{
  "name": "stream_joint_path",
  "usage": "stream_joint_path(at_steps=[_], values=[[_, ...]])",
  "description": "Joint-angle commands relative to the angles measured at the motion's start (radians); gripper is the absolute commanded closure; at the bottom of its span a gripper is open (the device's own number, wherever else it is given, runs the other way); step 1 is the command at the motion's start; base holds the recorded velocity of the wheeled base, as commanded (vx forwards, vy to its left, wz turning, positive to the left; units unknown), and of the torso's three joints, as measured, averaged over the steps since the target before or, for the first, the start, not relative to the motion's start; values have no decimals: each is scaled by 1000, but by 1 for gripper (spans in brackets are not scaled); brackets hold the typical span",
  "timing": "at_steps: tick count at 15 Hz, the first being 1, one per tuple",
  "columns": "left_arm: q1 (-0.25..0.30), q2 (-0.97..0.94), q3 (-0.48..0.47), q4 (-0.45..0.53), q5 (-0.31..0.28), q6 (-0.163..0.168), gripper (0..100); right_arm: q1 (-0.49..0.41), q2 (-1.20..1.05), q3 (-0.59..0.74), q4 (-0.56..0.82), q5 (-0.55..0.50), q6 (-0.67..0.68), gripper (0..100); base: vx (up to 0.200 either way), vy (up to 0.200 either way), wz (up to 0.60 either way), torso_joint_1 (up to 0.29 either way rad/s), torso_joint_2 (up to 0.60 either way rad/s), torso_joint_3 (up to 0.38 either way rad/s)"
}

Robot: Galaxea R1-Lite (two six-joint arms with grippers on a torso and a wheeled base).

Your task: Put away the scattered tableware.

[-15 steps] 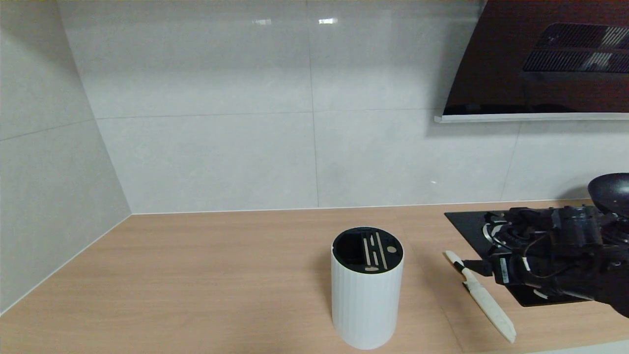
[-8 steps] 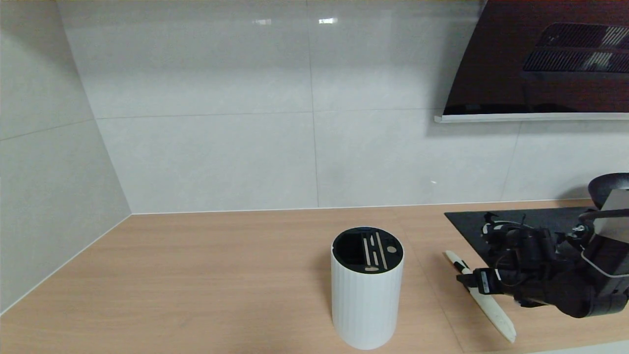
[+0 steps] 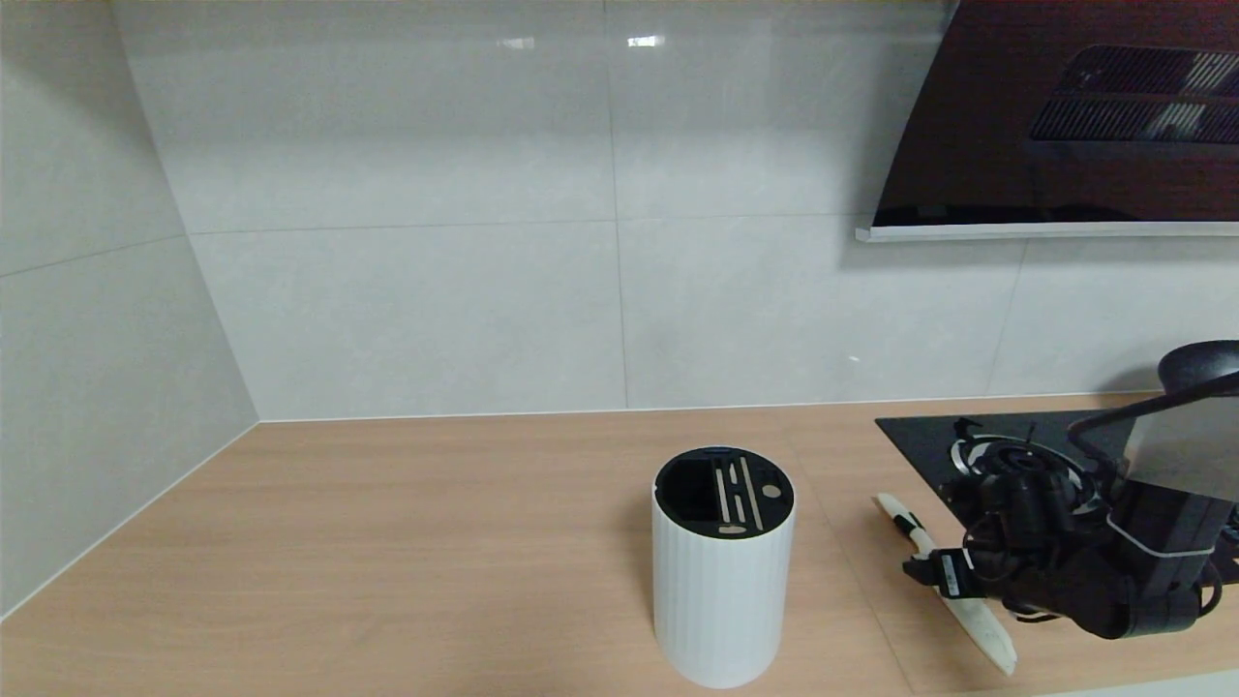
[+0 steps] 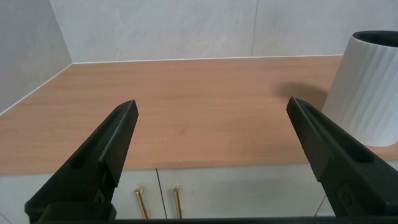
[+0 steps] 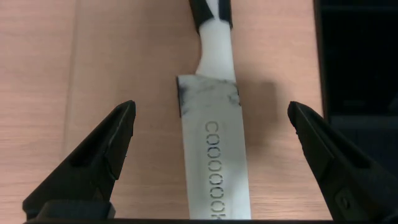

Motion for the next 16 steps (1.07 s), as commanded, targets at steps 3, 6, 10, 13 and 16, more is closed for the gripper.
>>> stream_joint_path(at_steps=[3,6,10,13,16], values=[[0,0,0,0,0,0,0,2,24,-3,-9,-1,-2,0,0,0,0,0,0,0],[0,0,0,0,0,0,0,0,39,-4,-28,-12,-5,0,0,0,0,0,0,0],[0,0,0,0,0,0,0,0,51,-9,-28,-35,-15,0,0,0,0,0,0,0],[0,0,0,0,0,0,0,2,54,-7,-42,-35,-15,100,0,0,0,0,0,0],[0,0,0,0,0,0,0,2,57,-9,-44,-35,-14,100,0,0,0,0,0,0]])
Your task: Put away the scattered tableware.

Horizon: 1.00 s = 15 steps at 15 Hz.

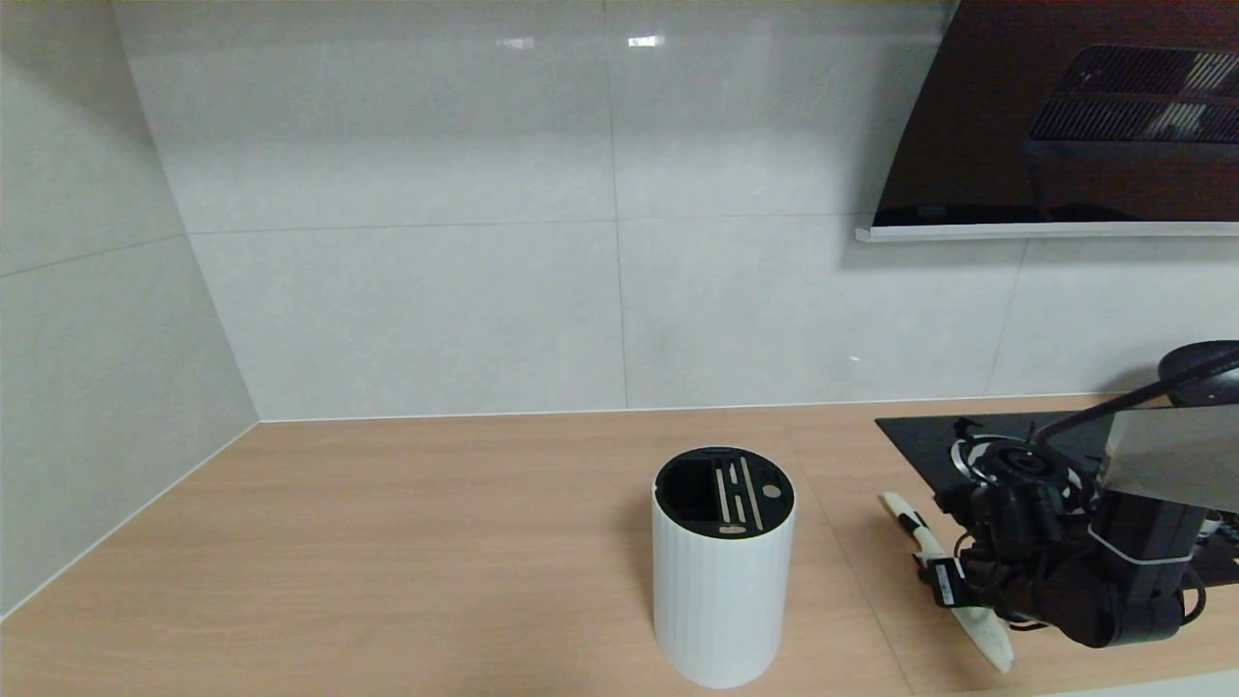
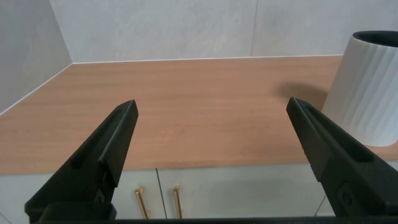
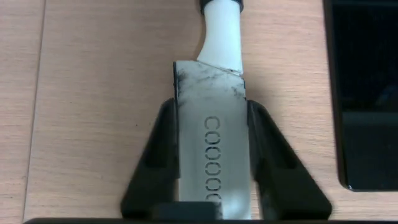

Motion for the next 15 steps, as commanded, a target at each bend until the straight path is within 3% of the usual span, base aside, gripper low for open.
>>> stream_joint_path(at_steps=[1,5,10,12,14,15], values=[[1,0,0,0,0,0,0,0,-2,0,-1,0,0,100,0,0,0,0,0,0],[1,0,0,0,0,0,0,-1,-54,12,-41,2,2,100,0,0,0,0,0,0],[1,0,0,0,0,4,0,46,-361,115,-37,19,8,100,0,0,0,0,0,0],[1,0,0,0,0,3,0,97,-516,167,-38,78,26,100,0,0,0,0,0,0],[1,0,-3,-9,-1,29,0,143,-634,172,-21,92,34,100,0,0,0,0,0,0],[1,0,-47,-20,-20,41,0,168,-690,156,20,92,34,100,0,0,0,0,0,0]])
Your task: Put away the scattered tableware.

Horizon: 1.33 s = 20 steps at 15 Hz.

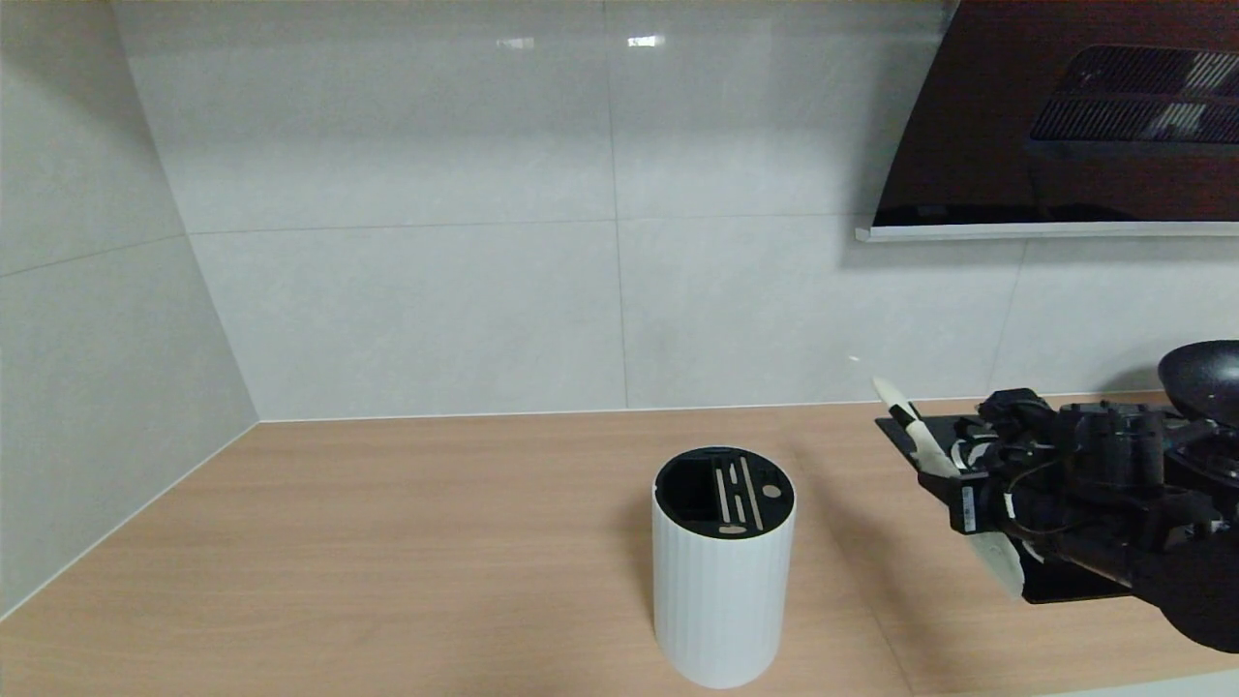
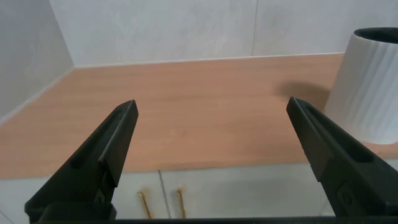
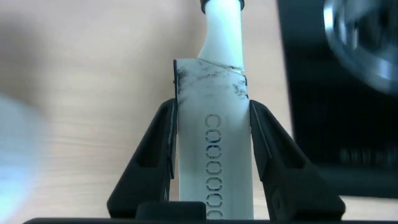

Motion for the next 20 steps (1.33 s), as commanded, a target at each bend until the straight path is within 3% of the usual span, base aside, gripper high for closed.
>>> stream_joint_path(at_steps=[1,3,6,7,8,9,10,12,13,14,16,18,20], values=[[0,0,-36,-6,-11,4,0,58,-189,9,33,13,5,100,0,0,0,0,0,0],[-3,336,-387,37,-209,-6,0,156,-322,-134,228,16,3,100,0,0,0,0,0,0],[-20,740,-579,15,-393,-16,0,270,-334,-258,329,-15,5,100,0,0,0,0,0,0],[-33,788,-596,9,-405,-22,0,277,-330,-271,333,-23,5,100,0,0,0,0,0,0],[-176,966,-644,-77,-413,-81,0,322,-319,-307,333,-44,8,100,0,0,0,0,0,0],[-282,1067,-654,-173,-410,-146,0,355,-324,-315,333,-53,17,100,0,0,0,0,0,0],[-346,1152,-654,-281,-402,-210,0,392,-330,-314,333,-69,34,100,0,0,0,0,0,0],[-432,1342,-640,-529,-379,-351,0,472,-353,-314,333,-139,78,100,0,0,0,0,0,0],[-440,1377,-631,-580,-367,-381,0,490,-357,-314,333,-150,78,100,0,0,0,0,0,0],[-474,1469,-607,-747,-347,-499,0,555,-365,-309,333,-178,80,100,0,0,0,0,0,0],[-529,1527,-601,-879,-339,-657,0,641,-354,-304,333,-204,97,100,0,0,0,0,0,0],[-575,1538,-604,-916,-345,-749,0,702,-345,-297,333,-208,135,100,0,0,0,0,0,0],[-596,1541,-604,-936,-344,-761,0,740,-341,-294,333,-210,147,100,0,0,0,0,0,0]])
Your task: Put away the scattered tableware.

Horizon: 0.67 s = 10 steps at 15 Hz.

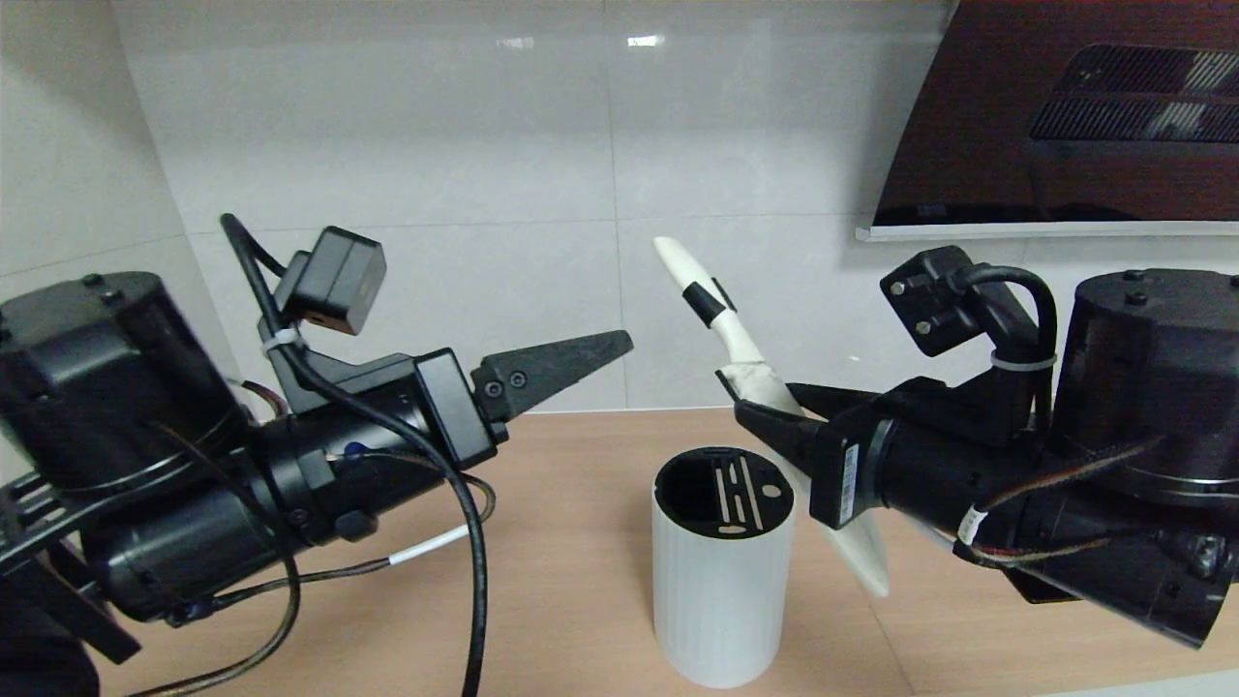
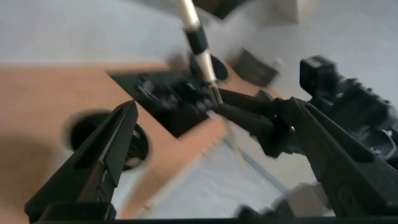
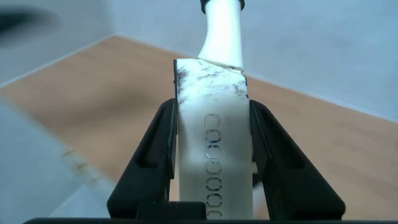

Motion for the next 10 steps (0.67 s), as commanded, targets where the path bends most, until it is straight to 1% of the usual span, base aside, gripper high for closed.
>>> stream_joint_path(at_steps=[1,3,4,5,7,8,9,10], values=[[-22,45,-3,-8,3,-2,0,43,9,7,-1,-1,0,100,0,0,0,0,0,0],[-23,54,-4,-34,8,-3,0,60,22,5,-9,-1,2,100,0,0,0,0,0,0],[-23,62,-6,-49,20,-3,0,73,29,5,-10,-1,2,100,0,0,0,0,0,0],[-23,94,-20,-71,66,-3,0,86,37,7,-10,-1,3,100,0,0,0,0,0,0],[-31,121,-41,-72,112,-6,0,115,52,10,-10,4,25,100,0,0,0,0,0,0],[-48,129,-49,-72,128,-25,0,118,61,5,-10,5,36,100,0,0,0,0,0,0],[-54,131,-50,-72,129,-32,0,118,64,4,-13,7,39,100,0,0,0,0,0,0],[-66,134,-50,-74,131,-38,0,118,91,4,-47,4,42,100,0,0,0,0,0,0]])
